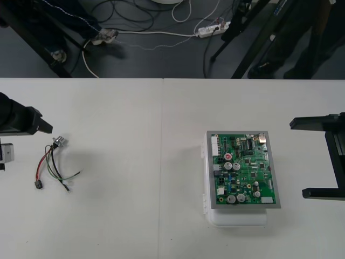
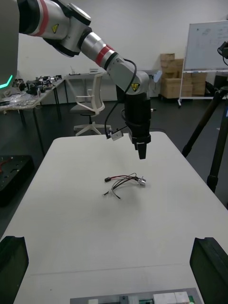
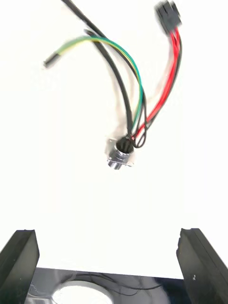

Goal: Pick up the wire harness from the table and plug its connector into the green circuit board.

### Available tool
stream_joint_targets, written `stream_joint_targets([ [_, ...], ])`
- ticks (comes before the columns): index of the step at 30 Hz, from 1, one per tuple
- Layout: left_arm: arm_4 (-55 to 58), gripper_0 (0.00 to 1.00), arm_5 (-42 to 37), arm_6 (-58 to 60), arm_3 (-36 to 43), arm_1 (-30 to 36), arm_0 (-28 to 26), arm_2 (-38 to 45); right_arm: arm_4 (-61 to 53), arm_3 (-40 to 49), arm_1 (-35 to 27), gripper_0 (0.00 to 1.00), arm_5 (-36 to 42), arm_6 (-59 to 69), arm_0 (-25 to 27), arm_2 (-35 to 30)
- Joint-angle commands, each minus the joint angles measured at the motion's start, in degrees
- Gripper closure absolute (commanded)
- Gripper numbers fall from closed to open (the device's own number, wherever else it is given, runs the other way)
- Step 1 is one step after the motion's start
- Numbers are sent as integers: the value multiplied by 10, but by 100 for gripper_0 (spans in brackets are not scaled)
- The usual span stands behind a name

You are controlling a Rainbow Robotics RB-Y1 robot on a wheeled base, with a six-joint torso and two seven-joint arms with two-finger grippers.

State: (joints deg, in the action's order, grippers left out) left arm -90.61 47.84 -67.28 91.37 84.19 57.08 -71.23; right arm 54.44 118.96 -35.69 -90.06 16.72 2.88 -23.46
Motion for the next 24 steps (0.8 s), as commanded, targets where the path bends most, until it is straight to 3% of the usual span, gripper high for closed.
stream_joint_targets([
  [1,1,14,-37,-127,-41,-39,66,-52,21,14,11,0,1,1,-16,12],
  [7,13,14,-37,-183,-109,-85,102,-110,30,14,22,0,1,4,-17,12],
  [17,35,14,-37,-261,-190,-135,102,-129,30,14,22,0,1,4,-16,12],
  [24,48,6,-37,-274,-227,-162,102,-148,30,14,22,0,1,2,-16,13],
])
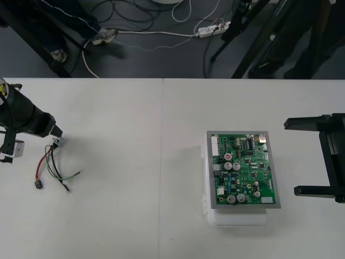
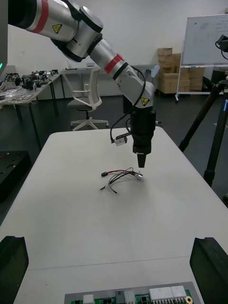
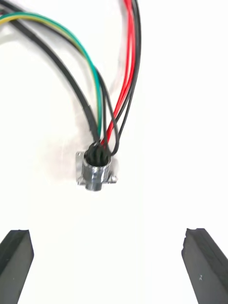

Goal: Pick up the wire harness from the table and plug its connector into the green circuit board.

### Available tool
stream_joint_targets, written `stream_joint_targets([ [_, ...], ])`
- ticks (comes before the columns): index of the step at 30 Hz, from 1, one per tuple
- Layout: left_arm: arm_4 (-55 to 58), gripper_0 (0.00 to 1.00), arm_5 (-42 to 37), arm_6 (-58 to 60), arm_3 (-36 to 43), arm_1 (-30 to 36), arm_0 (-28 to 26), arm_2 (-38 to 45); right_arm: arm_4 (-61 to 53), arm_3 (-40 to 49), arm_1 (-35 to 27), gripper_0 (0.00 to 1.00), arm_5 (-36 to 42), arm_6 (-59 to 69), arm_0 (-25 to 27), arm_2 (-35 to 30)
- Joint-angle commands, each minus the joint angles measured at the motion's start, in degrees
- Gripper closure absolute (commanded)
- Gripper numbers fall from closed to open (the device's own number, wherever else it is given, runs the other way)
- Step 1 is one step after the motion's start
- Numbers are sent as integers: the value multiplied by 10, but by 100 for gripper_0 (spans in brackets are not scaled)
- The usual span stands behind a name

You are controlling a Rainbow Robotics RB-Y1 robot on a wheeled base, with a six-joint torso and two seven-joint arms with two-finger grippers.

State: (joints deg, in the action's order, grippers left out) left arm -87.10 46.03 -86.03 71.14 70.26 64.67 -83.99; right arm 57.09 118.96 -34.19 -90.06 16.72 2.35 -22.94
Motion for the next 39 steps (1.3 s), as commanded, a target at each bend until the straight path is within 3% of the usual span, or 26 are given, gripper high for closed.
stream_joint_targets([
  [1,14,6,-19,-87,-27,-24,25,-21,3,14,7,0,1,2,-10,8],
  [6,18,0,-19,-97,-50,-42,24,-27,-3,14,7,0,1,4,-9,11],
  [39,24,0,-66,-130,-147,-114,-26,-36,-19,14,4,0,1,20,-9,30],
])
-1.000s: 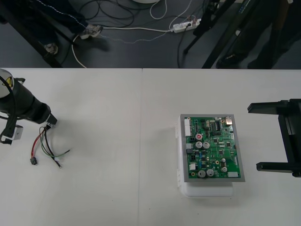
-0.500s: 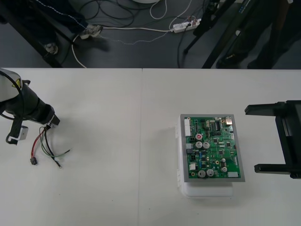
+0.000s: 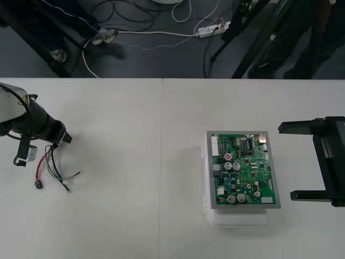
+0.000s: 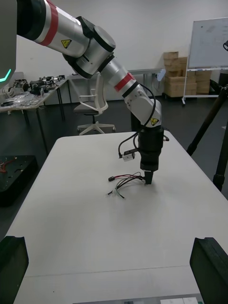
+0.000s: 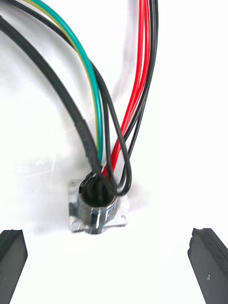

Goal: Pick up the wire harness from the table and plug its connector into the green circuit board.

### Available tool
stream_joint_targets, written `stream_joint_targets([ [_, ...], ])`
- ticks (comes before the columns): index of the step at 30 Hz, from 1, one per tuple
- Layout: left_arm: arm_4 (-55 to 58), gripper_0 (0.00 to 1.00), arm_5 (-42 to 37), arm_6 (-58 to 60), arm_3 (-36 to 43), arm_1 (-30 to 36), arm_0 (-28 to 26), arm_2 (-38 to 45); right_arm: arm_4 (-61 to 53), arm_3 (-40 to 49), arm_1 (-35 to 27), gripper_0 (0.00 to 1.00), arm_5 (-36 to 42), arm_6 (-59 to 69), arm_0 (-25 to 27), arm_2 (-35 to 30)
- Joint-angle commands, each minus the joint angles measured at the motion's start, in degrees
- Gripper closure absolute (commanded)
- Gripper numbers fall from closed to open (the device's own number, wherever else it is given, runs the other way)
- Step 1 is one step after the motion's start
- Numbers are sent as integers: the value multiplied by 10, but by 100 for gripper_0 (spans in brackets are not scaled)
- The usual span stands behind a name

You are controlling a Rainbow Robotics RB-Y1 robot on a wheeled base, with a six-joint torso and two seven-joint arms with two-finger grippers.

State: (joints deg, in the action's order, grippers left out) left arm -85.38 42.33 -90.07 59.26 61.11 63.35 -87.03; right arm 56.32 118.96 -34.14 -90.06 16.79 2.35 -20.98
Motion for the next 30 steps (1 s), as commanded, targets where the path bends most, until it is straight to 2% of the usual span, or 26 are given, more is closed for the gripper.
stream_joint_targets([
  [1,7,0,-30,-91,-32,-24,-13,-5,-11,14,3,0,1,20,-9,11],
  [28,8,0,-53,-101,-47,-43,-34,-6,-17,14,4,0,1,26,-9,11],
  [30,7,4,-54,-101,-47,-43,-34,-5,-18,14,4,0,1,26,-9,10],
])
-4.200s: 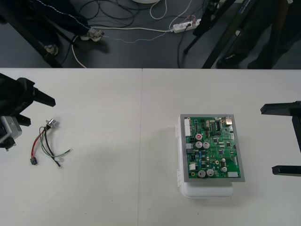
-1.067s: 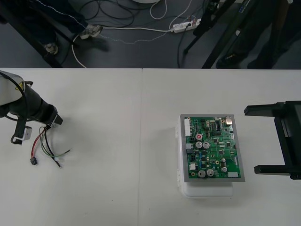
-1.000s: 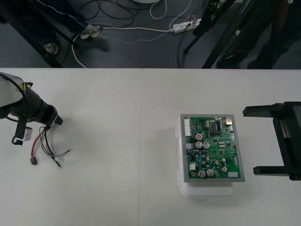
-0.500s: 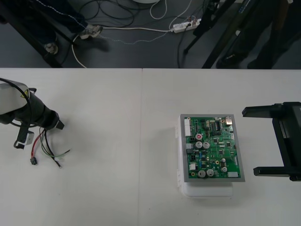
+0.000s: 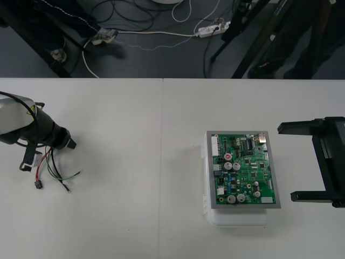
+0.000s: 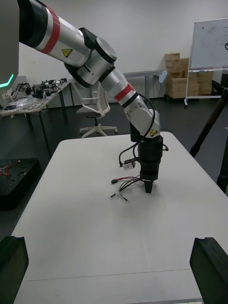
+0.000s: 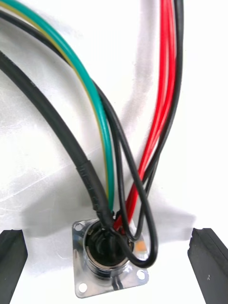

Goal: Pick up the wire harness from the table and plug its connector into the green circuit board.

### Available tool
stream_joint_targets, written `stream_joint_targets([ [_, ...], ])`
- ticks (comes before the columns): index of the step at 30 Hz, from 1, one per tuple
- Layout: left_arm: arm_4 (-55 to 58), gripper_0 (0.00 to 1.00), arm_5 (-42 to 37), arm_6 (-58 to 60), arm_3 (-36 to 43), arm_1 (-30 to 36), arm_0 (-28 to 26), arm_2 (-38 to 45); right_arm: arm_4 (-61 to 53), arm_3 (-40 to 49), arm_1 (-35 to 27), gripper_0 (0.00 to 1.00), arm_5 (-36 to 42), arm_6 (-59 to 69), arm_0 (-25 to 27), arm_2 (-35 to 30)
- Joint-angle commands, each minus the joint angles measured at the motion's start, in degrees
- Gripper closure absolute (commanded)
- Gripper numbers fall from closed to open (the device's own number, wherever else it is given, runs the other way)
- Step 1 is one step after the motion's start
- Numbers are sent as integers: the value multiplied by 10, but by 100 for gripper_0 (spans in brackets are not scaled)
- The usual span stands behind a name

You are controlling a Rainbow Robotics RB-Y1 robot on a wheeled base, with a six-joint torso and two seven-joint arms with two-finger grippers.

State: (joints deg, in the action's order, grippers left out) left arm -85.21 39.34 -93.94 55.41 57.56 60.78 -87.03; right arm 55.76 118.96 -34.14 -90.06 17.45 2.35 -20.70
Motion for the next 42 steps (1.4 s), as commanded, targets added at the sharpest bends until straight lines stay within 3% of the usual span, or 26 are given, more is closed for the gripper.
stream_joint_targets([
  [1,7,6,-24,-63,-8,-8,-9,-5,-13,14,4,0,1,20,-9,8],
  [5,6,25,-24,-63,-8,-8,-9,-5,-13,14,4,0,1,20,-9,8],
  [7,6,51,-24,-63,-8,-8,-10,-5,-13,14,4,0,1,20,-9,8],
  [8,6,56,-24,-63,-8,-8,-10,-6,-13,14,4,0,1,20,-9,8],
  [17,0,73,-24,-70,-10,-7,-11,-5,-13,14,4,0,1,20,-9,8],
  [22,-3,100,-24,-72,-12,-8,-13,-6,-13,14,4,0,1,20,-9,8],
  [33,48,100,-16,-74,-22,6,-13,12,-20,-10,3,0,1,17,-9,11],
  [42,75,100,94,-79,-3,37,-13,104,-20,-11,3,0,1,17,-14,11],
])
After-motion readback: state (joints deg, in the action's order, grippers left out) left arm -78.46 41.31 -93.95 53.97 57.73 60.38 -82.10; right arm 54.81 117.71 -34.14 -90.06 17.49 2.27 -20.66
